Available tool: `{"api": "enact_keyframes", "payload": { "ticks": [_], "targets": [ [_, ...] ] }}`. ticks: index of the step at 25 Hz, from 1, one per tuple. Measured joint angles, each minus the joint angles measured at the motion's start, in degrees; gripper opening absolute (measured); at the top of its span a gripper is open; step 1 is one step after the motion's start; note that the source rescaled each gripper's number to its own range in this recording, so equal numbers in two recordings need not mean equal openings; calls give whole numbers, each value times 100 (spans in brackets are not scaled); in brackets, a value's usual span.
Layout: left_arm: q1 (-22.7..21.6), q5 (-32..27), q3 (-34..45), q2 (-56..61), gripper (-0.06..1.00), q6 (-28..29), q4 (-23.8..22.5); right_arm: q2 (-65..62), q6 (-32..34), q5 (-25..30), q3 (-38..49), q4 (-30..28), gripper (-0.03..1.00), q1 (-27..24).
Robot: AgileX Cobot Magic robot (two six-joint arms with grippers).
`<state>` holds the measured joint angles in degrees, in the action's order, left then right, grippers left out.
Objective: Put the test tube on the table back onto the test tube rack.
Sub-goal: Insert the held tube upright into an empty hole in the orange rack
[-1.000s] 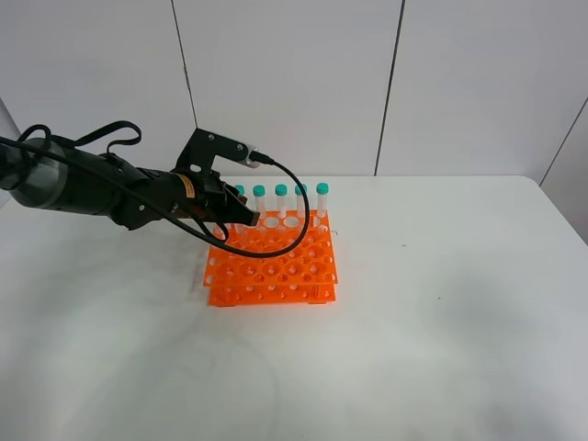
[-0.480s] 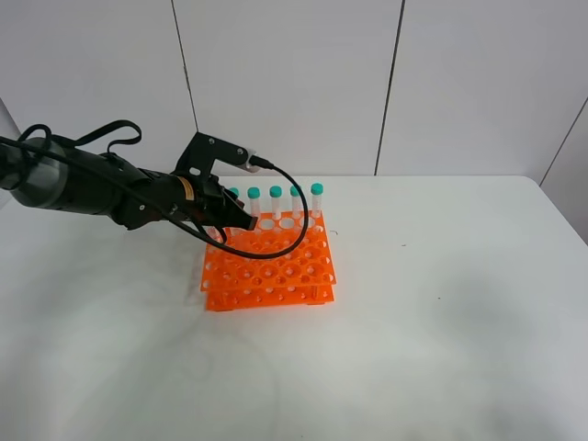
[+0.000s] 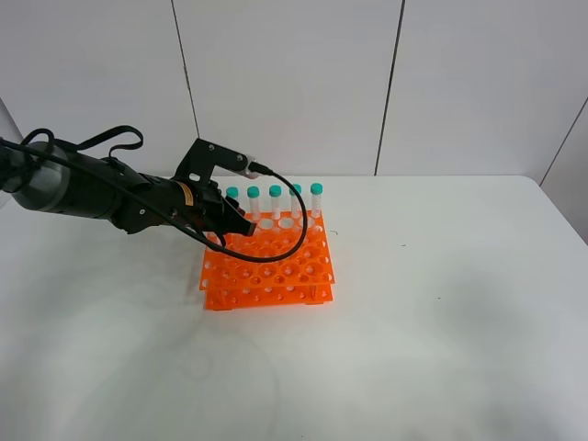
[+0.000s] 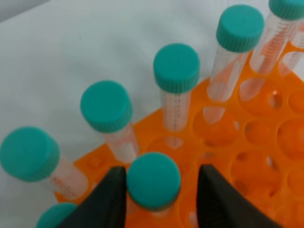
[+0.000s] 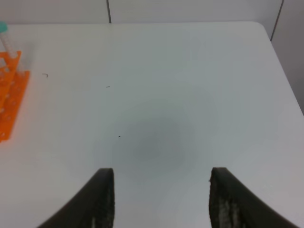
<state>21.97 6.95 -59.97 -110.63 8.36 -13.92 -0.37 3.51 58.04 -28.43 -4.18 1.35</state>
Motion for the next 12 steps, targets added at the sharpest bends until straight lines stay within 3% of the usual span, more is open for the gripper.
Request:
{"api": "enact_keyframes", "payload": {
  "ticks": [5, 12],
  "targets": [
    [0, 150, 0, 0, 32, 67, -4, 0, 0, 0, 0, 0, 59, 0],
    [0, 139, 0, 0, 35, 73, -4, 0, 0, 0, 0, 0, 59, 0]
  ]
}}
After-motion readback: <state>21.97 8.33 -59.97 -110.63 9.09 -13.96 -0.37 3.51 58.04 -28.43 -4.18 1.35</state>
